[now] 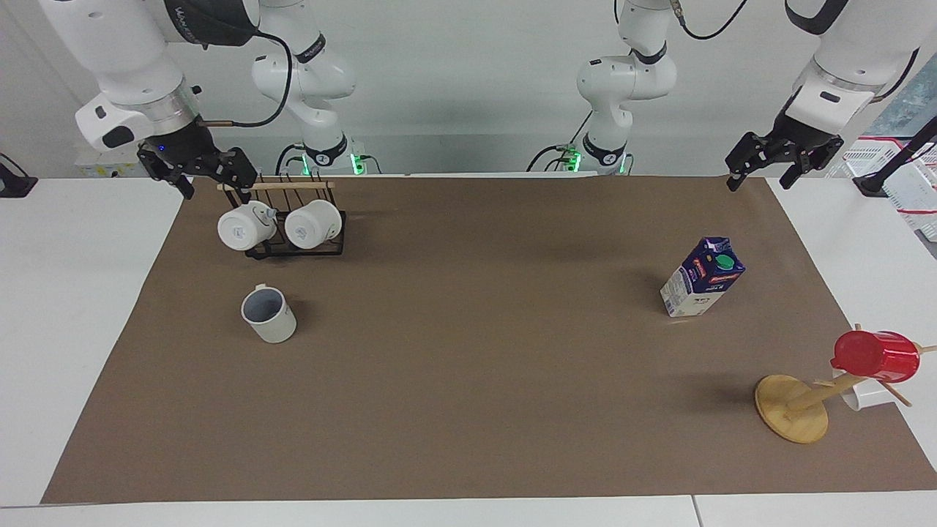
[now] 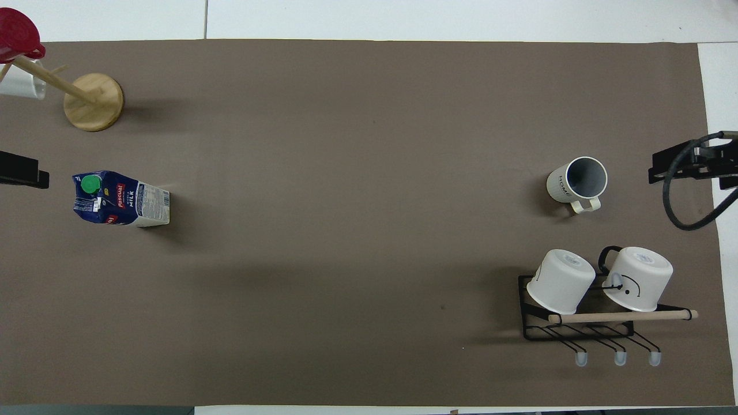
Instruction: Place cup and milk on table
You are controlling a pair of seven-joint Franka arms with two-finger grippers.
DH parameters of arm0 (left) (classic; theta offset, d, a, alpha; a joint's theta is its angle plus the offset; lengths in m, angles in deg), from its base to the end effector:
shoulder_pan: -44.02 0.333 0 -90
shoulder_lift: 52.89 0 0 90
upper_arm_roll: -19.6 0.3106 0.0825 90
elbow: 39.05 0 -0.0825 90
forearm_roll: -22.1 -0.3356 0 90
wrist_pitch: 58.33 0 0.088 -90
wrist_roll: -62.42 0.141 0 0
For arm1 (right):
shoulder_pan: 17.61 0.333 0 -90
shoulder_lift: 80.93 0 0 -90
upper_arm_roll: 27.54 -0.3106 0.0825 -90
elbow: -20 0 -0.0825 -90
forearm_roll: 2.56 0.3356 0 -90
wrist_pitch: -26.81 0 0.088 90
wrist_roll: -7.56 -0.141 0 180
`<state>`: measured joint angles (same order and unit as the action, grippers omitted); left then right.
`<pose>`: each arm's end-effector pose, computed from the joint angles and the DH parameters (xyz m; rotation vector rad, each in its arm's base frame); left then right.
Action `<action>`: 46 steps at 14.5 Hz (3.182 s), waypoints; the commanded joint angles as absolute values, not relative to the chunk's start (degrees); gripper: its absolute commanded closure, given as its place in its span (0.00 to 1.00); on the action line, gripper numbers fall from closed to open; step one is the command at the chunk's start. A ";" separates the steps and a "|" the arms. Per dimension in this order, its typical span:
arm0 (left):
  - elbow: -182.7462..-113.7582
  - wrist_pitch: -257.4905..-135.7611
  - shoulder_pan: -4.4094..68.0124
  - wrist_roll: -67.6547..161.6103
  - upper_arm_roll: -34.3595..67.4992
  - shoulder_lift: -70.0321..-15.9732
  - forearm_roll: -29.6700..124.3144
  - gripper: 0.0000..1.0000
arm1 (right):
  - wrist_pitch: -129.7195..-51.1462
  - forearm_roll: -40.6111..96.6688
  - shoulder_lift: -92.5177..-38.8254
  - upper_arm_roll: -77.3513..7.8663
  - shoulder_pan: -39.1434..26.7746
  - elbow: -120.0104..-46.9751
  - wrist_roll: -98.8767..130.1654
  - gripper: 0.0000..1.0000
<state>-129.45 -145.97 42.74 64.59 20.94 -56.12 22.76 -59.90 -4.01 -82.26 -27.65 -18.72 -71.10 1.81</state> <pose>0.4851 -0.0008 0.6065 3.1284 -0.0585 0.0132 0.4907 -0.0122 0.5838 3.1075 -0.1845 -0.0814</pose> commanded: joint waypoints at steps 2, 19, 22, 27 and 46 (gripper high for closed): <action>-129.14 -144.82 43.05 65.15 20.74 -56.32 21.66 0.00 | -66.40 -4.06 -83.03 -28.07 -19.37 -74.29 4.12 0.00; -142.40 -162.46 43.23 62.95 20.74 -56.67 21.66 0.00 | -105.28 3.33 -73.64 -27.98 -24.46 -98.83 28.83 0.00; -147.40 -167.38 43.31 61.98 20.74 -56.75 21.75 0.00 | -105.99 3.33 -72.93 -27.89 -24.29 -99.27 28.74 0.00; -154.53 -175.65 44.19 61.89 20.74 -56.49 21.75 0.00 | -108.45 3.33 -71.87 -27.89 -24.29 -99.80 27.60 0.43; -154.46 -179.27 44.37 60.75 20.56 -55.52 21.66 1.00 | -83.57 1.92 -67.39 -28.16 -15.70 -75.19 20.75 1.00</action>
<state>-156.20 -179.34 44.49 61.32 20.67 -55.18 22.75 -84.18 2.10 -70.18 -27.93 -18.93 -78.21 21.73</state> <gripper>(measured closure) 0.581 0.960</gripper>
